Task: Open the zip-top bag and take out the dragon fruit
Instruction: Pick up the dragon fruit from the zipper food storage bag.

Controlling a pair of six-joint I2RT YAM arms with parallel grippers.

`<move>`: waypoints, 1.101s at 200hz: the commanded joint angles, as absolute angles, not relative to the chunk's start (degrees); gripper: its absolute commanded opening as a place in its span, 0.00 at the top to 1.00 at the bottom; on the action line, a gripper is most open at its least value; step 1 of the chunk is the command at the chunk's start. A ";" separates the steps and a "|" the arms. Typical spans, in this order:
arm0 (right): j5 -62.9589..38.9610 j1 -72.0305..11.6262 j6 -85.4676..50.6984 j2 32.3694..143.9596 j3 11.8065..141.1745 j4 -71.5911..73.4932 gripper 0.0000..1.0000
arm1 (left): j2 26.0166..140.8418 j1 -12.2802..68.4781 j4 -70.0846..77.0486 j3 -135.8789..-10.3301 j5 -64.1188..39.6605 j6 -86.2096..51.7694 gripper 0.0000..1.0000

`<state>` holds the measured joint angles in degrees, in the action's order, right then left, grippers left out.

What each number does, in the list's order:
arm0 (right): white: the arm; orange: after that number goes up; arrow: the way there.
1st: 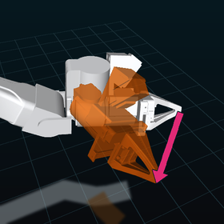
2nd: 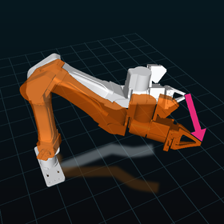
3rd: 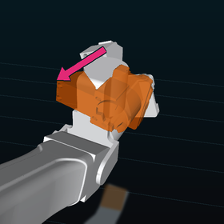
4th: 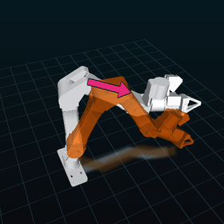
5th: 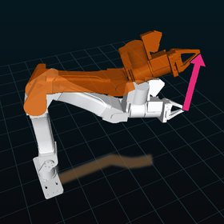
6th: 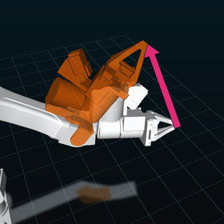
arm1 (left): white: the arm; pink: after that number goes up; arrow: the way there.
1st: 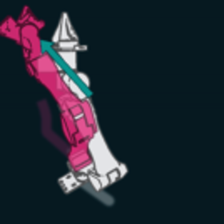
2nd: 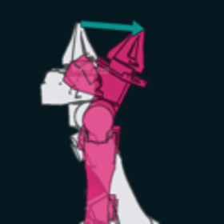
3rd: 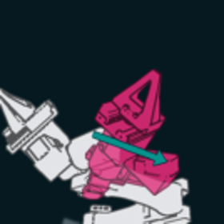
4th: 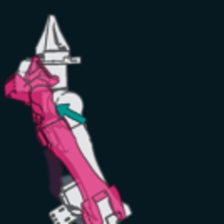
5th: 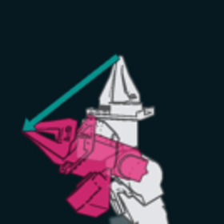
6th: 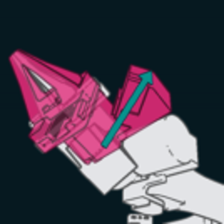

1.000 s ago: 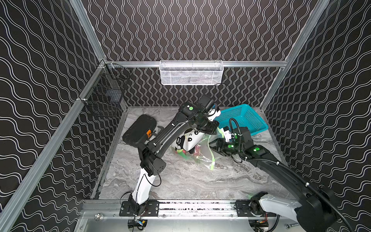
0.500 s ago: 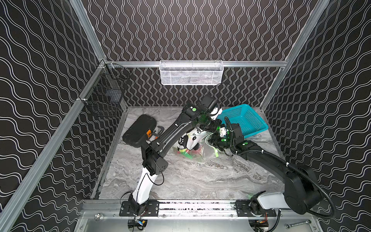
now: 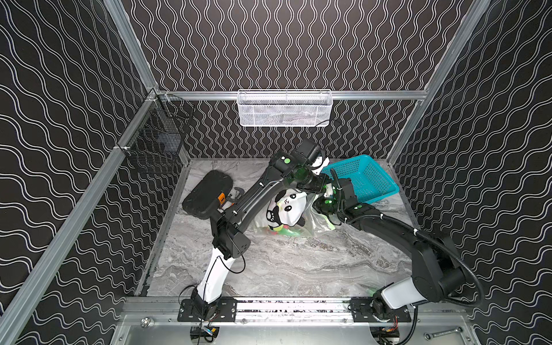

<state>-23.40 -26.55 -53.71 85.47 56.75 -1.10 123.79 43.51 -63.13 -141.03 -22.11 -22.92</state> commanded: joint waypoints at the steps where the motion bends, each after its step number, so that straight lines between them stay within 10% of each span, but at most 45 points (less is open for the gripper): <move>1: -21.87 -26.34 -46.72 81.90 62.10 -6.22 1.00 | 122.90 42.12 -63.07 -140.51 -20.27 -20.68 1.00; 100: -23.48 -25.80 -20.19 84.74 87.95 -40.26 1.00 | 114.61 36.11 -57.73 -134.63 -19.60 -21.01 1.00; 220: -20.70 -24.56 -17.28 81.05 107.47 -38.78 1.00 | 115.30 34.56 -60.00 -134.46 -16.66 -20.58 1.00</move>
